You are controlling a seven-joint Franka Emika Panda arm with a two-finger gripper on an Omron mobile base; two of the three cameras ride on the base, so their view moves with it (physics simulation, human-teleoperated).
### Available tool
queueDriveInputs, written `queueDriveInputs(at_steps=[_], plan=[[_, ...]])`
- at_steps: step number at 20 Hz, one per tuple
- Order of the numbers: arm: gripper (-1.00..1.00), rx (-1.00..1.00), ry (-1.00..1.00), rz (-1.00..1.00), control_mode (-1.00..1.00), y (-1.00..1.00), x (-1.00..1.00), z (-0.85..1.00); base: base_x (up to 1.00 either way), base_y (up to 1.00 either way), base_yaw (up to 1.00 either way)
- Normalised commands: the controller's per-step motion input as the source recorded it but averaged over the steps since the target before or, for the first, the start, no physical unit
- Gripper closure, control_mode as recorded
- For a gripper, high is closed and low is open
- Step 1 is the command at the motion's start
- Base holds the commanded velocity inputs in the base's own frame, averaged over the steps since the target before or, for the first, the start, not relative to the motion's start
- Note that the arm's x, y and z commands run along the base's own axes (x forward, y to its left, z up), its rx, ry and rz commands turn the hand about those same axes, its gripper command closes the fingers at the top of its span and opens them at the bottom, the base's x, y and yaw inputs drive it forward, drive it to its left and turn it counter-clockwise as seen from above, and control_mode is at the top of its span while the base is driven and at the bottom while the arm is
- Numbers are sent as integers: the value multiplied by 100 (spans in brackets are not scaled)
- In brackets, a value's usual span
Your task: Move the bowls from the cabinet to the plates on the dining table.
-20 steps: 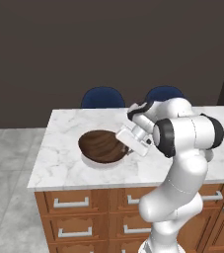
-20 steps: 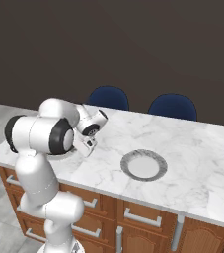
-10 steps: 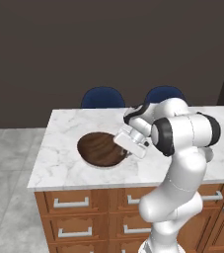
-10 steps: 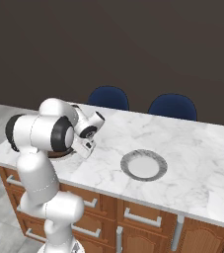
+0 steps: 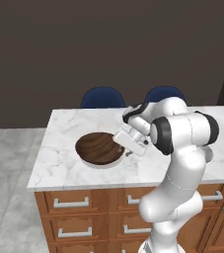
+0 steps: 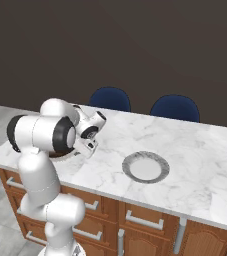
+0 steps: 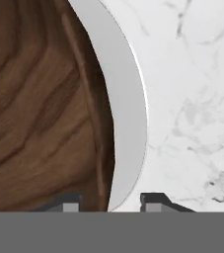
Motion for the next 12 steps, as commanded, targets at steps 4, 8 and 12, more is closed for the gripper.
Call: queueDriveInputs(at_steps=[4, 8, 12], plan=[[-100, -2, 0, 2, -100, -18, 0, 26, 0, 0, 0], [-100, -1, -1, 3, -100, -18, -8, 31, 0, 0, 0], [-100, 0, -4, 4, -100, -22, -19, 39, 0, 0, 0]])
